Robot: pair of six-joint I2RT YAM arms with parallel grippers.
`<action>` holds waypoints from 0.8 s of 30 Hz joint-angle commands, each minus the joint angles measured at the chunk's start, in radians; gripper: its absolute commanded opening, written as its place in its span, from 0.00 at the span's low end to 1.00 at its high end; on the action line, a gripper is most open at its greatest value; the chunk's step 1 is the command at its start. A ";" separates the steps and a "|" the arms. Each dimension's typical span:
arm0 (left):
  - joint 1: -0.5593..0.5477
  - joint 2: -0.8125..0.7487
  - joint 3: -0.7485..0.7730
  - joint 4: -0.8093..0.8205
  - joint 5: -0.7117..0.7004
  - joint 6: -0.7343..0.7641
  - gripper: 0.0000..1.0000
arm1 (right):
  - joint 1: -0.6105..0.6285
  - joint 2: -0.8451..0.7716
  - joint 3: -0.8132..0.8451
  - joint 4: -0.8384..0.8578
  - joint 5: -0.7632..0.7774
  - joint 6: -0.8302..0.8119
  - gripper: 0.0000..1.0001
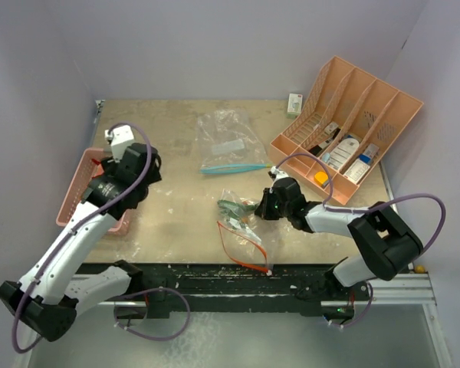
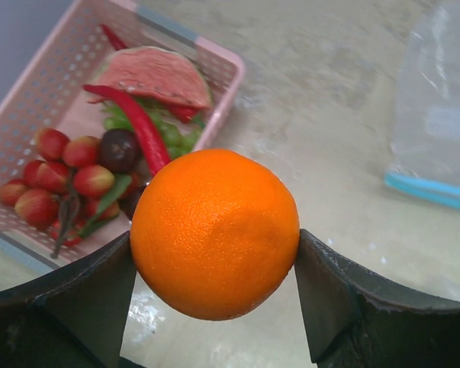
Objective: Open the zip-top bag and remove the fake food
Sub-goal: Place the fake fruit in the bin.
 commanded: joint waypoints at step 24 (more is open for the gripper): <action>1.041 0.165 -0.208 0.458 0.647 0.063 0.70 | -0.013 0.008 0.001 -0.021 0.006 -0.061 0.00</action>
